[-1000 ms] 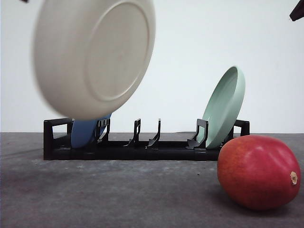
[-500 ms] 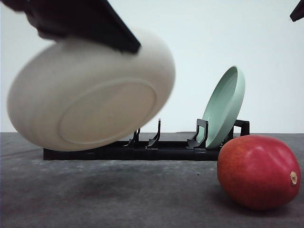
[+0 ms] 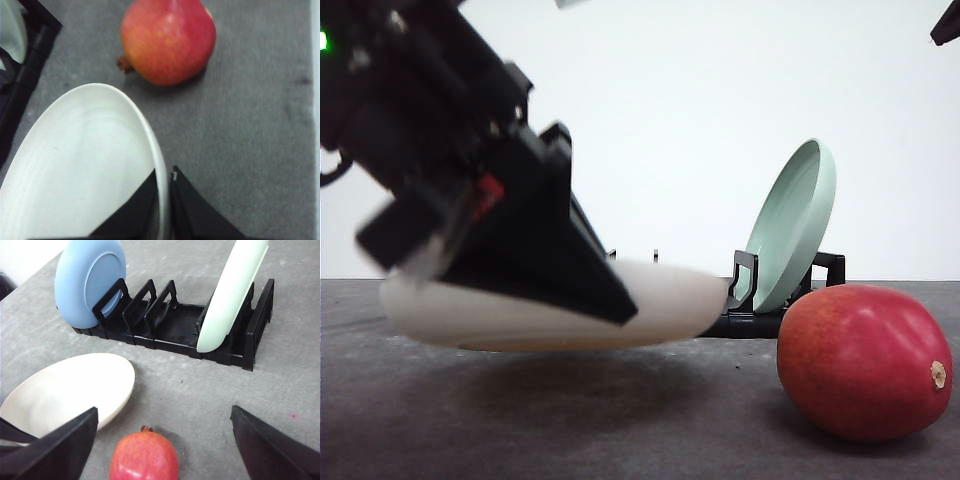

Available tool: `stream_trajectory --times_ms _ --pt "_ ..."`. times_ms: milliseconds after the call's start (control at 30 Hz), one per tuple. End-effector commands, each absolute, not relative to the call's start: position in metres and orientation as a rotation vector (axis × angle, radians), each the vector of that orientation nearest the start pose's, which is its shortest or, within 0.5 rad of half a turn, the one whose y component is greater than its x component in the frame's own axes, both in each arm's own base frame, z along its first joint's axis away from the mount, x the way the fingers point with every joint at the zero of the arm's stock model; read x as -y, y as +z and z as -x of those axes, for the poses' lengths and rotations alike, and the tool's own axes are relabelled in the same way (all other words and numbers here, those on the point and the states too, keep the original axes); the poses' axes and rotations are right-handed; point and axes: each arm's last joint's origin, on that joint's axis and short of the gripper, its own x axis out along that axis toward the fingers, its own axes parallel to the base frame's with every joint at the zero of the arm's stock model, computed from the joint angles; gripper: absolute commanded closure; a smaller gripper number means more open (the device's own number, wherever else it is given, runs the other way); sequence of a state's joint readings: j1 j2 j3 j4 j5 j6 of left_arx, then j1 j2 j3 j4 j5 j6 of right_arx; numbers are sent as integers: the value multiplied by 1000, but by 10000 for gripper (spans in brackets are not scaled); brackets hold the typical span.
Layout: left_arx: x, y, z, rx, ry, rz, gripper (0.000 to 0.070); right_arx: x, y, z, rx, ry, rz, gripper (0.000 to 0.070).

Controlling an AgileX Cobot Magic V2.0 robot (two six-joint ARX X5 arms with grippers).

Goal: Place pomegranate in white plate

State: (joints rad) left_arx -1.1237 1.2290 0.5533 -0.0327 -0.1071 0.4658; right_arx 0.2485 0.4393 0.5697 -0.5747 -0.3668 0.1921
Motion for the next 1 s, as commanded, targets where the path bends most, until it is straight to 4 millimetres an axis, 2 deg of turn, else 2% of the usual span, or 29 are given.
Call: stream_trajectory --times_ms 0,233,300,400,533,567,667,800,967 --pt "215 182 -102 -346 -1130 -873 697 -35 273 -96 -490 564 -221 166" --pt "220 176 -94 -367 -1169 -901 689 -35 273 -96 -490 565 -220 166" --pt "220 175 -92 -372 -1175 -895 636 -35 273 -96 -490 565 -220 166" --pt "221 176 -91 -388 -1169 -866 517 -35 273 -96 -490 565 -220 166" --pt "219 176 -92 -456 -1110 -806 446 -35 273 -96 -490 565 -220 166" --pt "217 178 -92 -490 -1066 -793 408 -35 273 -96 -490 565 -221 166" --pt "210 189 -97 -615 -965 -756 293 -35 273 -96 -491 565 -221 166" --pt "191 215 -104 -765 -941 -683 292 -35 273 -96 -491 565 -221 166" --pt "158 242 -113 -846 -888 -476 293 -36 273 -96 -491 568 -222 166"
